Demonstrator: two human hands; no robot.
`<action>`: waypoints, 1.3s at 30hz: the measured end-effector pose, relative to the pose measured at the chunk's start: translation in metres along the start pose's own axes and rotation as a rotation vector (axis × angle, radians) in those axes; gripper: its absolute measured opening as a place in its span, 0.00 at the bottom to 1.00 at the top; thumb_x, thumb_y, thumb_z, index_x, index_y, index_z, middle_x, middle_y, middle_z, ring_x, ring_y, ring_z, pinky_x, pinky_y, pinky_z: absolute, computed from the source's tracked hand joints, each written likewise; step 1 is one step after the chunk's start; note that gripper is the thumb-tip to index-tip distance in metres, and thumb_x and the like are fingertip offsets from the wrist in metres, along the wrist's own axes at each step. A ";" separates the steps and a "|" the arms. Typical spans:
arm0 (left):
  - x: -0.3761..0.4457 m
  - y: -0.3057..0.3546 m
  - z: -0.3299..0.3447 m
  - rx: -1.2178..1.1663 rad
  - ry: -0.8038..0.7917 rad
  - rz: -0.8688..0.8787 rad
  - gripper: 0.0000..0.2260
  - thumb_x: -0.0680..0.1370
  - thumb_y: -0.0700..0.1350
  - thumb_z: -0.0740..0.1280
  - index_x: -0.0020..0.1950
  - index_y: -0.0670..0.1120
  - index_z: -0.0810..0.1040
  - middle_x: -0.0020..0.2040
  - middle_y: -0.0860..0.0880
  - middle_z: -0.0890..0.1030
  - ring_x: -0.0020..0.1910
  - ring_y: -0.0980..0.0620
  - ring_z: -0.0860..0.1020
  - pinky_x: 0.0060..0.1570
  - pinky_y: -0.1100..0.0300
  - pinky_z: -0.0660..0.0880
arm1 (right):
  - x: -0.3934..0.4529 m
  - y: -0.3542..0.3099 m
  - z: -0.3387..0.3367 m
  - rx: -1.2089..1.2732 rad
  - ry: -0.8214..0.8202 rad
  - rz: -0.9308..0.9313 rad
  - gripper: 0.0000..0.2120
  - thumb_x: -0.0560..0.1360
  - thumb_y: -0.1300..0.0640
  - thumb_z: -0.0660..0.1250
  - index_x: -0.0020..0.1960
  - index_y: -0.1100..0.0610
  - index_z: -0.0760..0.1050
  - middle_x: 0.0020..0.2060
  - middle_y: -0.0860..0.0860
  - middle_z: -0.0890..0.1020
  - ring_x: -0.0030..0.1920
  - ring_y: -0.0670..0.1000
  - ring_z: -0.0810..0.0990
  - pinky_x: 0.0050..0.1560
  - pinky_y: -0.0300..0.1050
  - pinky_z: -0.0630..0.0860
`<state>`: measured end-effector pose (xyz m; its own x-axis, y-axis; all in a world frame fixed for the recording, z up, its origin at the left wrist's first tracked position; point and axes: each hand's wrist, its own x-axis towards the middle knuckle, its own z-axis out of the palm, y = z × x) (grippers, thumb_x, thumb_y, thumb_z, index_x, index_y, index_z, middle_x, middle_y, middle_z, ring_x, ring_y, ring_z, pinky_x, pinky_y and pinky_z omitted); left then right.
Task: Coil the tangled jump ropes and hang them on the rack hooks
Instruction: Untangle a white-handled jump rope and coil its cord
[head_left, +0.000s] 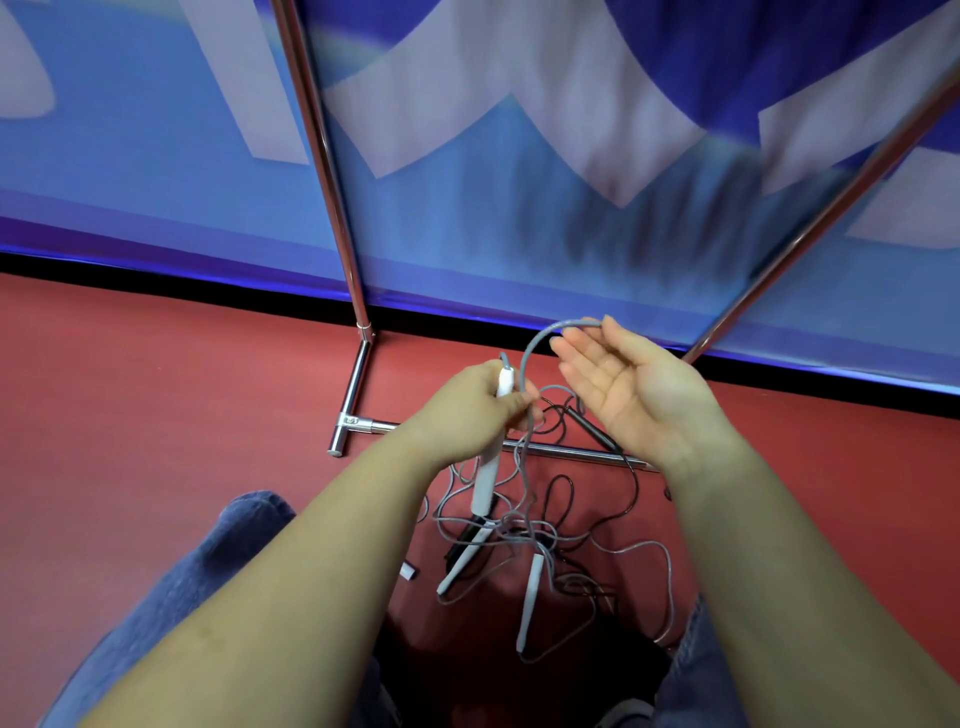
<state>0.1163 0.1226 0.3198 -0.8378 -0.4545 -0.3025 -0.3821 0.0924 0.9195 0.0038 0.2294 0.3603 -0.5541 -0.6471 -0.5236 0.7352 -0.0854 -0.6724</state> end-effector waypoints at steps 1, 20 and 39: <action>0.001 0.000 -0.001 -0.075 0.036 -0.030 0.05 0.81 0.38 0.62 0.45 0.45 0.73 0.41 0.46 0.82 0.38 0.51 0.79 0.45 0.61 0.76 | 0.001 0.001 -0.001 -0.078 -0.007 -0.016 0.07 0.79 0.58 0.60 0.50 0.61 0.75 0.39 0.54 0.85 0.40 0.50 0.85 0.39 0.42 0.82; -0.002 0.003 -0.017 0.200 -0.013 -0.079 0.06 0.78 0.38 0.65 0.49 0.48 0.77 0.48 0.48 0.81 0.48 0.51 0.78 0.53 0.59 0.73 | 0.009 0.034 -0.006 -0.799 -0.002 -0.019 0.04 0.78 0.61 0.64 0.45 0.58 0.76 0.38 0.54 0.81 0.35 0.49 0.80 0.34 0.36 0.78; 0.000 0.012 -0.014 -0.505 0.128 -0.167 0.06 0.80 0.36 0.62 0.45 0.43 0.75 0.34 0.47 0.83 0.29 0.54 0.82 0.37 0.62 0.79 | 0.014 0.034 -0.022 -1.410 -0.195 -0.012 0.09 0.72 0.67 0.68 0.51 0.60 0.78 0.37 0.52 0.80 0.38 0.51 0.75 0.43 0.45 0.73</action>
<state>0.1172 0.1109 0.3344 -0.7156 -0.5336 -0.4507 -0.2448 -0.4127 0.8774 0.0118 0.2338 0.3187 -0.4105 -0.7539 -0.5129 -0.3312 0.6473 -0.6865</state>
